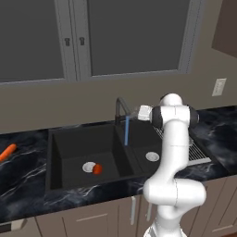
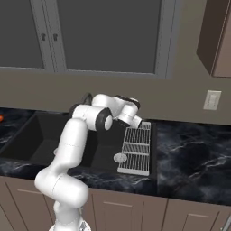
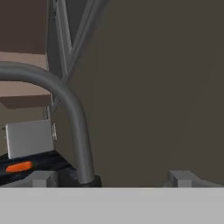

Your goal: Turn on the sink faucet. Then move the tomato from the counter to the sink. Turn off the sink. Move the vegetable from the sink to the pot next to the stove. Finally move the pot to the front right burner.

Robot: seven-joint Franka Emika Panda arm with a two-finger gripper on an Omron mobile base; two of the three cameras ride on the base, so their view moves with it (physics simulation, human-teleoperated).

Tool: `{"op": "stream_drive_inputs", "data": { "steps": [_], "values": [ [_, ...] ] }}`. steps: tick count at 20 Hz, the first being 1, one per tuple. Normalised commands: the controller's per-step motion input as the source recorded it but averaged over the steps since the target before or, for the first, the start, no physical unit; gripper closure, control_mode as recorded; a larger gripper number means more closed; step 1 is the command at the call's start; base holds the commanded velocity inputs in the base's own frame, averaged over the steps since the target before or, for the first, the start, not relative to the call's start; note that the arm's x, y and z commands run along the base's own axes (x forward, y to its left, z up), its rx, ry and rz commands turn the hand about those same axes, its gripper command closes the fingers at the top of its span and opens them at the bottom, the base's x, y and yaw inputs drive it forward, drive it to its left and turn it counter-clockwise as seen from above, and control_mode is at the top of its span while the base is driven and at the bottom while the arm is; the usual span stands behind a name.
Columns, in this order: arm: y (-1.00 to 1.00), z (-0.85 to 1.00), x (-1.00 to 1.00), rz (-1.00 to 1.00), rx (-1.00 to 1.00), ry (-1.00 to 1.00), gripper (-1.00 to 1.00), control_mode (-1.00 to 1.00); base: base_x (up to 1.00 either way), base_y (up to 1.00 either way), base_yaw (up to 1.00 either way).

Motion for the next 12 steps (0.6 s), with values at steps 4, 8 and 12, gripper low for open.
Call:
{"op": "stream_drive_inputs", "data": {
  "steps": [4,8,12],
  "values": [
    [0.85,-0.46,0.02,0.15,0.0,0.03,-1.0,-1.0,0.0,0.0,0.0],
    [0.92,-0.39,0.01,0.2,0.0,0.02,-1.0,-1.0,0.0,0.0,0.0],
    [0.97,-0.21,0.01,0.23,0.0,0.0,-1.0,-1.0,0.0,0.0,0.0]
  ]
}}
